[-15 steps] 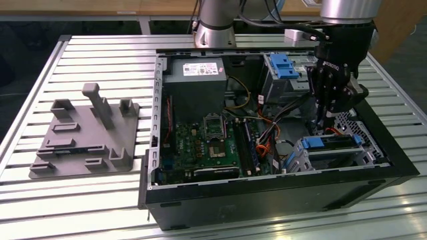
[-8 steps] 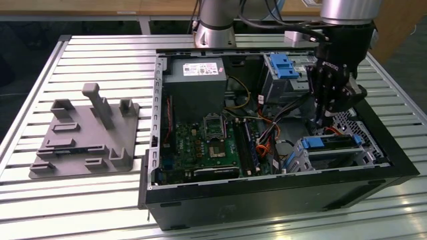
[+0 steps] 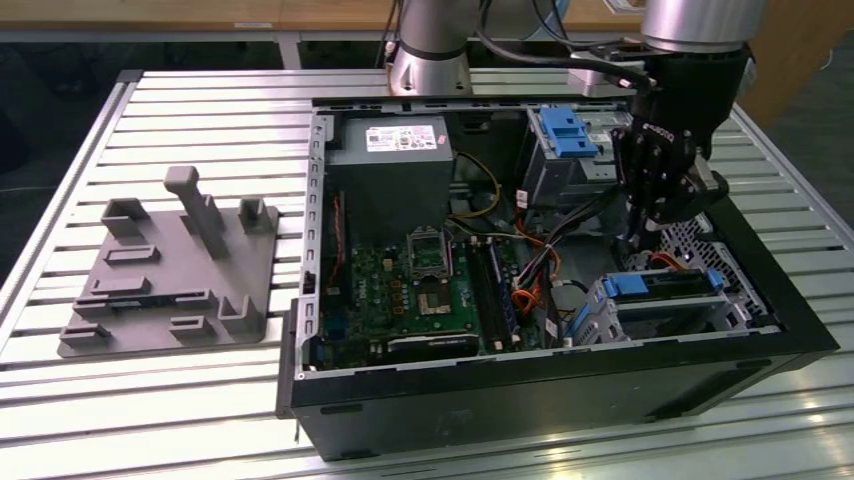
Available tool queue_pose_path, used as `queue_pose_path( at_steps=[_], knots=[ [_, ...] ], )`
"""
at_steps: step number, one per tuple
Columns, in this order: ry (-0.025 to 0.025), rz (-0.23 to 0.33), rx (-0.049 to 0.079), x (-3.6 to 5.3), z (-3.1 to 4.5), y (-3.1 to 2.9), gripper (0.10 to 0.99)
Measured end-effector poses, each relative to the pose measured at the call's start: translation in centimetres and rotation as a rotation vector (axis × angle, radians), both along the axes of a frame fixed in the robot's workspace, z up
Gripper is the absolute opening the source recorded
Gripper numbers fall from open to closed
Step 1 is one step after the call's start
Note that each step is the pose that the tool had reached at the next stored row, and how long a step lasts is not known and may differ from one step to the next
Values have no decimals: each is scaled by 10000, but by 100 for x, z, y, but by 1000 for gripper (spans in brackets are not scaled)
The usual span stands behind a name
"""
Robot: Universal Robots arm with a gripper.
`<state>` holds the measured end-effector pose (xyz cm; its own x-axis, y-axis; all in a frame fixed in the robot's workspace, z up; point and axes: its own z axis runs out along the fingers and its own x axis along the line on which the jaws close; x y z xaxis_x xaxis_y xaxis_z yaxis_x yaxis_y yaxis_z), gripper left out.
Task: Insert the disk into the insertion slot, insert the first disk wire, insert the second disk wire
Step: 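Insert the second disk wire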
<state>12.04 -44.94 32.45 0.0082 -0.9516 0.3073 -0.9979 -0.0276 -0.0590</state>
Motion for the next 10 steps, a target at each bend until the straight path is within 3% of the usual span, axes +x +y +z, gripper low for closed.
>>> queue_pose_path(
  at_steps=[10],
  knots=[
    [0, 0, 121, 0, 0, -9, 235]
  ],
)
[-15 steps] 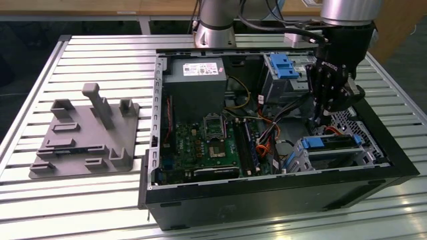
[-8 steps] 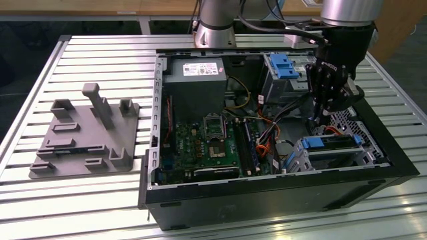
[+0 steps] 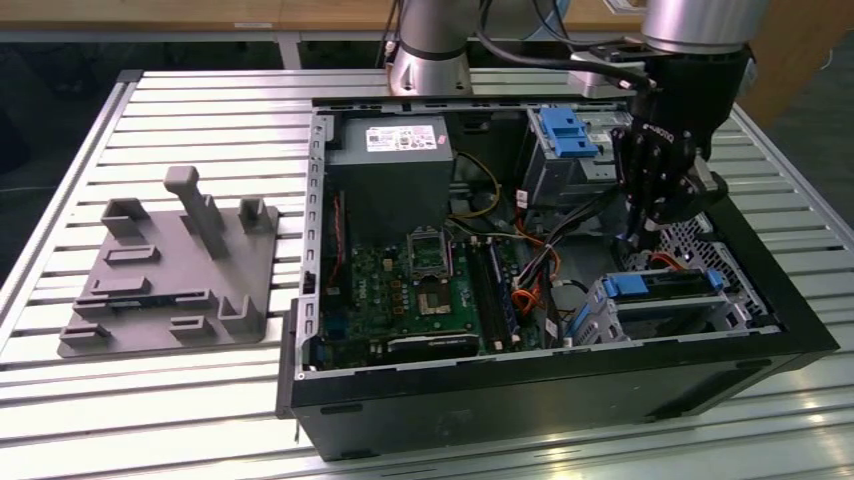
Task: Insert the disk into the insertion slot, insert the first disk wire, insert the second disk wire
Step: 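Insert the second disk wire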
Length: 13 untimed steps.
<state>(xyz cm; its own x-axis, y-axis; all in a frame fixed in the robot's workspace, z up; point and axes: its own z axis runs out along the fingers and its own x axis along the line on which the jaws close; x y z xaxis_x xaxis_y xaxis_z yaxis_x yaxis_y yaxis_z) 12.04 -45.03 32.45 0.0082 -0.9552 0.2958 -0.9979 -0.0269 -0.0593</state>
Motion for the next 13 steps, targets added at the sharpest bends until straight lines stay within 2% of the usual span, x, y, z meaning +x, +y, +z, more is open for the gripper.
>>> queue_pose_path(
  at_steps=[3, 4, 5, 7, 13],
  knots=[
    [0, 0, 63, 0, 0, -5, 235],
    [0, 0, 79, 0, 0, -7, 220],
    [1, 0, 94, 0, 0, -9, 157],
    [2, 0, 120, 0, 0, -13, 141],
    [12, 0, 215, 2, 0, -32, 141]
  ],
)
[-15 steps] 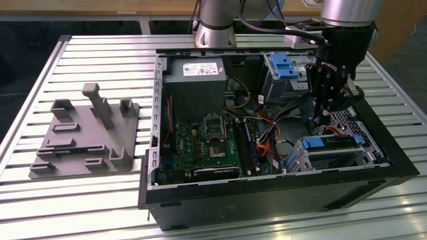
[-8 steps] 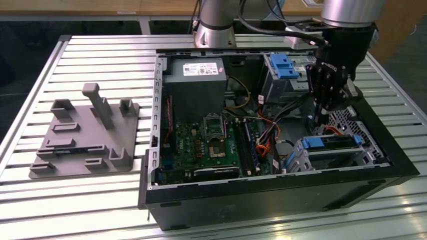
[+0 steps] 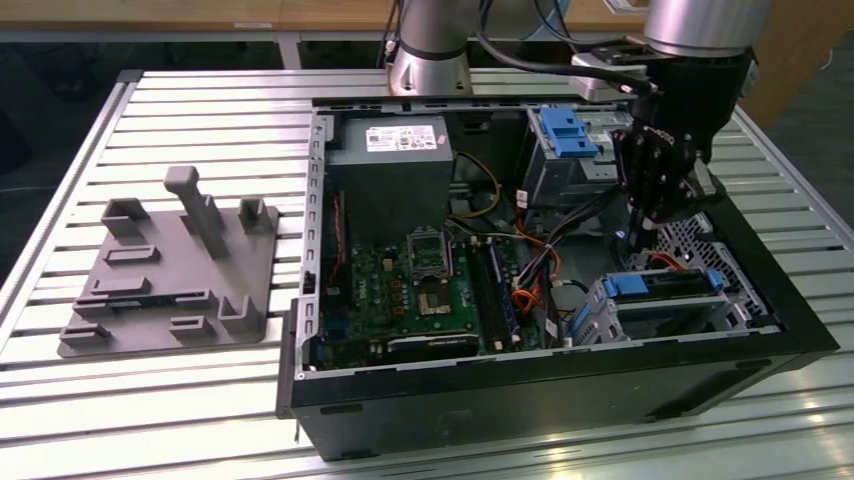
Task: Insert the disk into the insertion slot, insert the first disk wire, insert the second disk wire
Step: 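Insert the second disk wire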
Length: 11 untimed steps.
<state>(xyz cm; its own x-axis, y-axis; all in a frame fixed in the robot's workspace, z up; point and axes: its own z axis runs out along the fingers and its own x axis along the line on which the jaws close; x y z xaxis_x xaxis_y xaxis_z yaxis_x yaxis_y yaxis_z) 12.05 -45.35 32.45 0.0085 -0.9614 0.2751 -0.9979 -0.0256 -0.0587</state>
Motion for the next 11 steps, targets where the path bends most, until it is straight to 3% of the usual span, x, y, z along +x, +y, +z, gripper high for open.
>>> queue_pose_path(
  at_steps=[2, 3, 5, 8, 11],
  knots=[
    [15, -1, 34, 3, 0, -3, 141],
    [46, -4, 36, 7, 0, -3, 141],
    [146, -13, 33, 17, 5, -5, 141],
    [355, -17, 34, 40, 45, -5, 141],
    [417, -16, 36, 52, 81, -9, 141]
  ],
)
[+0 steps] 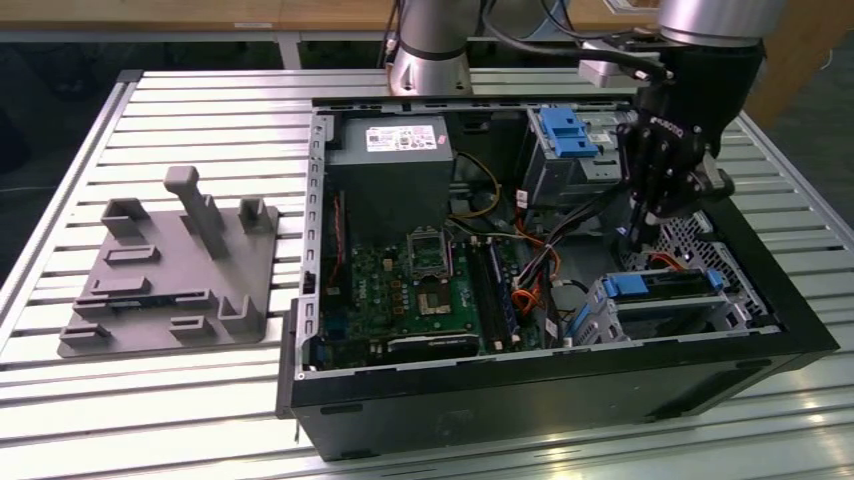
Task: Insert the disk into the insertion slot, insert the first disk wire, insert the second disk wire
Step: 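Insert the second disk wire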
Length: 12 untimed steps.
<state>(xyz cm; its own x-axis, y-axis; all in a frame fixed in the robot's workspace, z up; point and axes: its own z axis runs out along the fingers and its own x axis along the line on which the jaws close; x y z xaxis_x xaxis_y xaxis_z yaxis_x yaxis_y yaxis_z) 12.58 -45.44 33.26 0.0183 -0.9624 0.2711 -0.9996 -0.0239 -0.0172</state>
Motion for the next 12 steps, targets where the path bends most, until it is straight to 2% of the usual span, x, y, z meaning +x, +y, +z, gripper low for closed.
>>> queue_pose_path(
  at_steps=[4, 9, 12],
  knots=[
    [48, 0, 0, 43, 13, -21, 141],
    [58, -7, 22, 101, 14, -42, 141],
    [58, -15, 93, 115, 18, -53, 141]
  ],
)
